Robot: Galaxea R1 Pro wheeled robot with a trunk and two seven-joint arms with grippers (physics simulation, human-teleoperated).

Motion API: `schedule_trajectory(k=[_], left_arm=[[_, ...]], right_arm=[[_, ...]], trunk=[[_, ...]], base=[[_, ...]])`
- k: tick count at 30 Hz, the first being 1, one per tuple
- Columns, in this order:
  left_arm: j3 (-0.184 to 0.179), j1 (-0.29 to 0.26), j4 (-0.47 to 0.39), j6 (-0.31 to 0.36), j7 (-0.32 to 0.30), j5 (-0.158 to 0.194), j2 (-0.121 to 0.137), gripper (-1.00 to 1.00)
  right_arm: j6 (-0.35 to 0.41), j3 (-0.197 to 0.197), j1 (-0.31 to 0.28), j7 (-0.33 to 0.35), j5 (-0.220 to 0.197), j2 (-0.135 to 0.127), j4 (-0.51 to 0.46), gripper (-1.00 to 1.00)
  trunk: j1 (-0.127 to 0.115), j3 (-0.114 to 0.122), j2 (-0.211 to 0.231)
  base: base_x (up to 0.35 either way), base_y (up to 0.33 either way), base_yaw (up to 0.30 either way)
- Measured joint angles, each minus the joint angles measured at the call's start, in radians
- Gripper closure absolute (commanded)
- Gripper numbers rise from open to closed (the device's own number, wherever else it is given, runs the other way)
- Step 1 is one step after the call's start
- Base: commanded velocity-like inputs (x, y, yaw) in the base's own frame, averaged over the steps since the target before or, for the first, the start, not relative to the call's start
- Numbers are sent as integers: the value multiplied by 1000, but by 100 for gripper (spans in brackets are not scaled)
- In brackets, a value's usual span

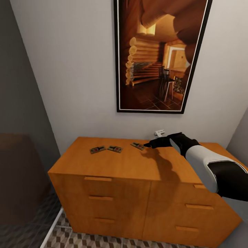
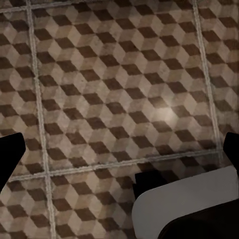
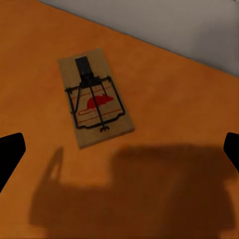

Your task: Take the four mousetraps from the cabinet in the bathroom and place them on the bathroom floor. Make sure all four end up on the same floor surface, and ensure that at least two of them are either under or directly next to the same bathroom sink.

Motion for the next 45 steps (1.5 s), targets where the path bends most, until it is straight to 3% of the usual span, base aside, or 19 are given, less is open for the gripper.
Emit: schedule_trajectory(k=[27,32,33,34,39,45], left_arm=[[0,0,0,0,-22,0,0,-100],[0,0,0,0,-22,0,0,-100],[0,0,0,0,-22,0,0,-100],[0,0,0,1,-22,0,0,-100],[0,0,0,1,-22,0,0,-100],[0,0,0,2,-22,0,0,-100]], right_arm=[[0,1,0,2,6,2,0,-100],[0,0,0,16,57,1,0,-100],[-2,-2,0,39,102,1,1,-100],[-3,-4,0,50,120,1,1,-100],[-13,-7,0,92,183,0,1,-100],[-37,-7,1,106,205,-1,2,-100]], trunk=[[0,0,0],[0,0,0],[0,0,0],[0,0,0],[0,0,0],[0,0,0]], base=[[55,37,0],[0,0,0],[0,0,0],[0,0,0],[0,0,0],[0,0,0]])
